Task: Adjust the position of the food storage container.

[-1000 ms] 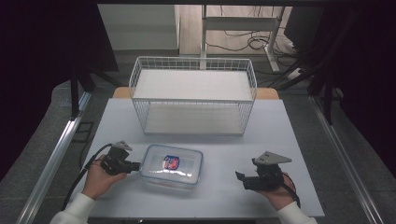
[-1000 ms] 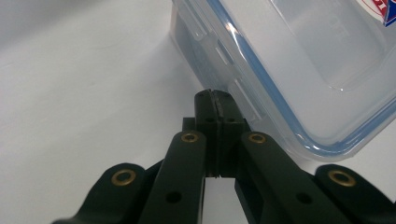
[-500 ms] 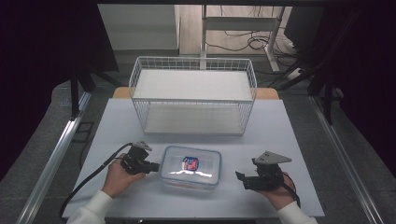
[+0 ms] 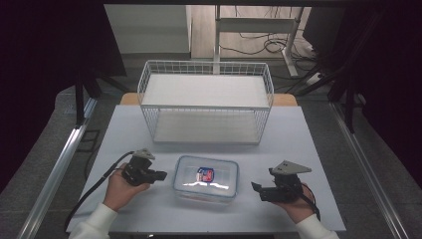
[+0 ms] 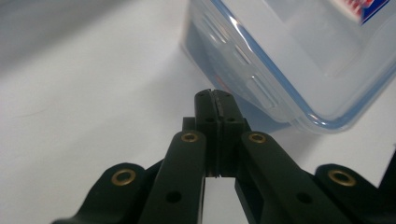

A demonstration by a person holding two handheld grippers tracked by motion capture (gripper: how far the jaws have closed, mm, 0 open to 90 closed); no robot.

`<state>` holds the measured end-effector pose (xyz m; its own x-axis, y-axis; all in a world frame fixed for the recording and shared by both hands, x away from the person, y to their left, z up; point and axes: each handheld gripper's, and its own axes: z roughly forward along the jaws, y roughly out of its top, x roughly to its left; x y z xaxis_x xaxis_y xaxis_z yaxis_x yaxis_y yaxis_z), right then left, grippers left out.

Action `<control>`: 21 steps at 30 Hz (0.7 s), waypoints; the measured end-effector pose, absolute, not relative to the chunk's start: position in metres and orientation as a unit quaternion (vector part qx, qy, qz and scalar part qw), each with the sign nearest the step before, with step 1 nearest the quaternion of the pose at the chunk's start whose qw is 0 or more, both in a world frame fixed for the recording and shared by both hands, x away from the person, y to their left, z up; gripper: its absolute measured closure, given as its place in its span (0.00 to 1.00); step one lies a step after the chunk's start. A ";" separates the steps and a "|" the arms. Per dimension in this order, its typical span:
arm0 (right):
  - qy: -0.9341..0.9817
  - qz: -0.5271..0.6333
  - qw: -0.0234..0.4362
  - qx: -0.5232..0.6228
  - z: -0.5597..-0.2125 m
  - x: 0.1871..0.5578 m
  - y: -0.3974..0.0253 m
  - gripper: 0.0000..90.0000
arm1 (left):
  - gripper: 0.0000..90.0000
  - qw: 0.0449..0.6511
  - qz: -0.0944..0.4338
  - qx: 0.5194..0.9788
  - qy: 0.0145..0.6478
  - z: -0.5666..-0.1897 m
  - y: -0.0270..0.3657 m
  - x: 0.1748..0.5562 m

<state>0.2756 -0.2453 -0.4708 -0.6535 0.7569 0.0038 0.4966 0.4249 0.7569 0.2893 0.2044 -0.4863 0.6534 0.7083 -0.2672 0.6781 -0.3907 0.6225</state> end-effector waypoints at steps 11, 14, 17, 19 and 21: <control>0.819 0.407 0.148 0.377 -0.469 0.281 -0.241 0.21 | 0.44 0.438 0.054 0.775 0.452 -0.472 0.214 0.273; 0.817 0.415 0.134 0.377 -0.469 0.281 -0.241 0.20 | 0.37 0.442 0.050 0.770 0.457 -0.469 0.216 0.270; 0.815 0.421 0.132 0.375 -0.467 0.279 -0.241 0.20 | 0.37 0.452 0.046 0.766 0.454 -0.466 0.218 0.267; 0.812 0.426 0.130 0.376 -0.466 0.278 -0.241 0.20 | 0.37 0.455 0.042 0.764 0.455 -0.465 0.218 0.266; 0.812 0.429 0.128 0.375 -0.465 0.277 -0.242 0.20 | 0.36 0.458 0.040 0.762 0.456 -0.465 0.217 0.267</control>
<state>0.2766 -0.2419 -0.4653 -0.6862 0.7184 0.1141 0.4991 0.3510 0.7923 0.2666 0.2170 -0.4649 0.5819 0.7307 -0.3570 0.6581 -0.1651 0.7346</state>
